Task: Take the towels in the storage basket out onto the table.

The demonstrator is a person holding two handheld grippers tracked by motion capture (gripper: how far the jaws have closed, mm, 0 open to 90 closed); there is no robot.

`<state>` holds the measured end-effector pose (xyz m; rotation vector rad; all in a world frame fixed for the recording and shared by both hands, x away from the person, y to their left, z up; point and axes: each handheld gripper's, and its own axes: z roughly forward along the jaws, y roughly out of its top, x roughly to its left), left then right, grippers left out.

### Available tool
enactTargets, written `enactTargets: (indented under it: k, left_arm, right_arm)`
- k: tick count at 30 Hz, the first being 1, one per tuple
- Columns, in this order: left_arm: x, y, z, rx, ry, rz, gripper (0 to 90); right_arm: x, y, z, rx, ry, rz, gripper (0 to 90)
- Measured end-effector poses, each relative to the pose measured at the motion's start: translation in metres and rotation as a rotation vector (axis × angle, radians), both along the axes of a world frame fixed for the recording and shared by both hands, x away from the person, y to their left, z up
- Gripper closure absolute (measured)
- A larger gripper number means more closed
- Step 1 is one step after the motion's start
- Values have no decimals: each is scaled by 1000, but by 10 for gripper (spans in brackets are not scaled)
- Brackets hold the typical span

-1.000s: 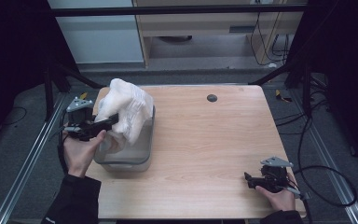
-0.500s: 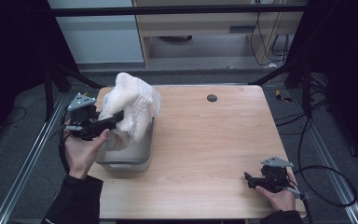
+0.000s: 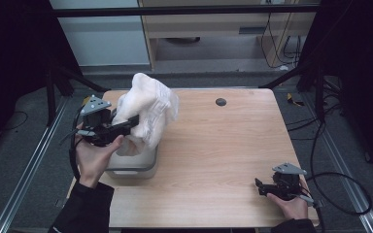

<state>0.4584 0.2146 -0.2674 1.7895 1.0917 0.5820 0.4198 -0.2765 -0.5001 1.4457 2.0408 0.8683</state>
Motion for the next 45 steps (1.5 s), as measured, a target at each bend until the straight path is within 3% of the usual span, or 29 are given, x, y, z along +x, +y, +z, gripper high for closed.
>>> enactTargets:
  k: [22,45]
  left_arm:
    - [3,-53,-7,17,17,-108,560]
    - [11,-102,-38,26,69,-203,559]
  right_arm:
    - [0,-2,1,-13,-15,6,62]
    - [0,-3,2,-18,-20,7,59]
